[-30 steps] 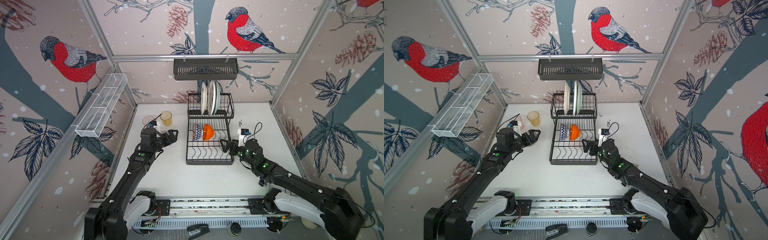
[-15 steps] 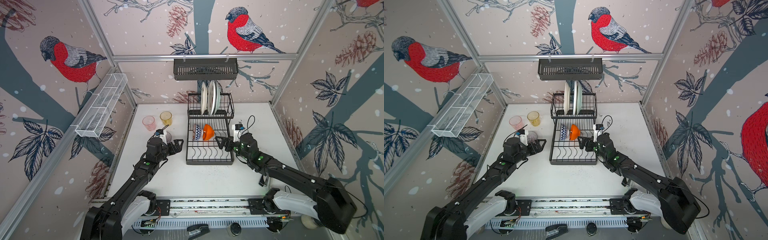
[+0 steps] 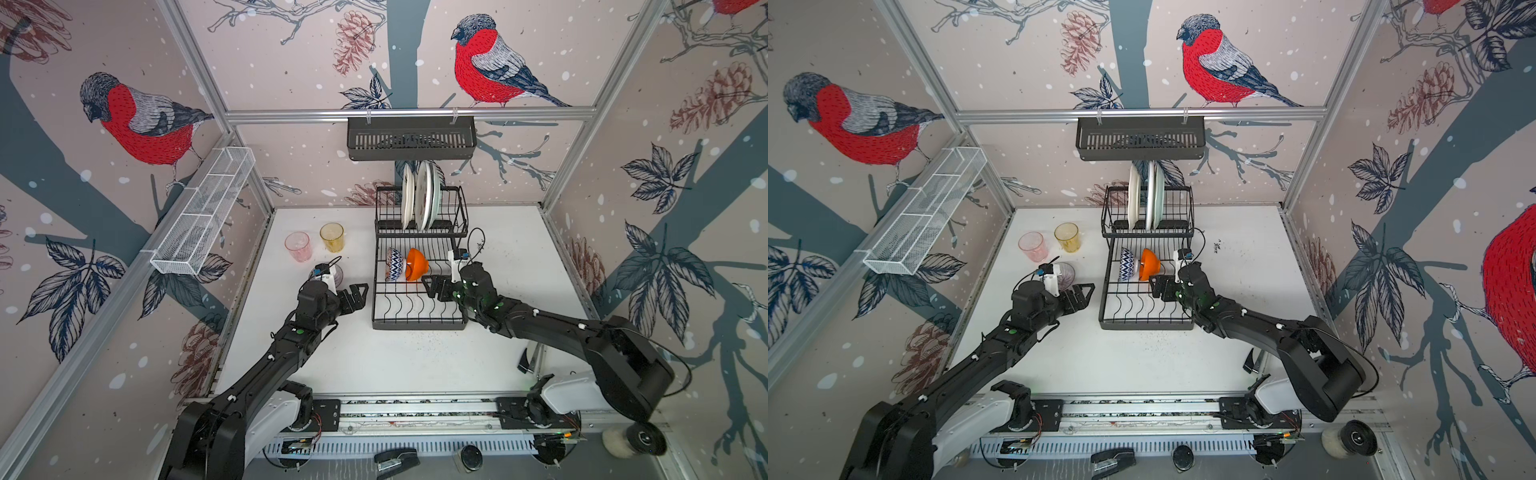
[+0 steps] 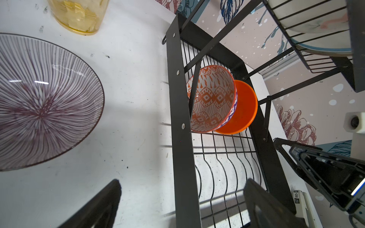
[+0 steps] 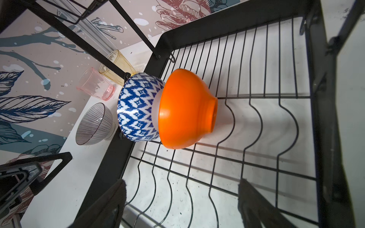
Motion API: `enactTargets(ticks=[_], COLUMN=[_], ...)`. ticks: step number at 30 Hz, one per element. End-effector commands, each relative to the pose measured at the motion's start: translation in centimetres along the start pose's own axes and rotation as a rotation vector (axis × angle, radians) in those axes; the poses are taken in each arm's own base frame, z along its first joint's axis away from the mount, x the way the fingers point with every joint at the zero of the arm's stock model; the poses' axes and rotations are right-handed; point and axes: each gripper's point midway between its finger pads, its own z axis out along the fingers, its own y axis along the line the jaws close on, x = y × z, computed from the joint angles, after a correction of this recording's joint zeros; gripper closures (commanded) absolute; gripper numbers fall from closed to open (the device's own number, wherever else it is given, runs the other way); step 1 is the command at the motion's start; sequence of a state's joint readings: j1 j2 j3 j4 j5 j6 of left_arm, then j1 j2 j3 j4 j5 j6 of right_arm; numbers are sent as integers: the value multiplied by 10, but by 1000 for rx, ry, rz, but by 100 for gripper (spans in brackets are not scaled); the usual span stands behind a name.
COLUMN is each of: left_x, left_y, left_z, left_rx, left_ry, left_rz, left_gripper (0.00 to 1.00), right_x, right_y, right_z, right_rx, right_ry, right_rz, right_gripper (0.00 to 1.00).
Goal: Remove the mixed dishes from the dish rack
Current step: 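Move both grippers back toward the orange and blue bowls in the rack, then grasp the orange bowl rim with the right gripper and tilt it out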
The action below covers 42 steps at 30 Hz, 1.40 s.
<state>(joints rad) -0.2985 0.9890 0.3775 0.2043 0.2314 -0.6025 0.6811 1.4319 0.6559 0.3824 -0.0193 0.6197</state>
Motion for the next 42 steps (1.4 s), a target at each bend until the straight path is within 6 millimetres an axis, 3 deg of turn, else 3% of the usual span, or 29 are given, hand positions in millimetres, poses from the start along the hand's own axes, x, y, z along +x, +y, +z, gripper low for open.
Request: enactTargets(ticks=[1,12,27,42], left_x=[-7,-9,-3,-3], left_y=[-2,1,5,4], left_z=[3,1,7,7], left_rx=[10,-4,-10,-12], left_ry=[-33,-57,-27,-21], left_rz=[18,22,12,16], left_gripper=[3,3,3,3], right_x=[-13,-15,-6,-7], right_y=[8,-2,-9,-5], right_z=[10,51,63,85], right_rx=[-18,56,47,7], right_ry=[-34,2,14,27], right_rz=[-36,-56,-30,-45], right_gripper=[12,21,20,29])
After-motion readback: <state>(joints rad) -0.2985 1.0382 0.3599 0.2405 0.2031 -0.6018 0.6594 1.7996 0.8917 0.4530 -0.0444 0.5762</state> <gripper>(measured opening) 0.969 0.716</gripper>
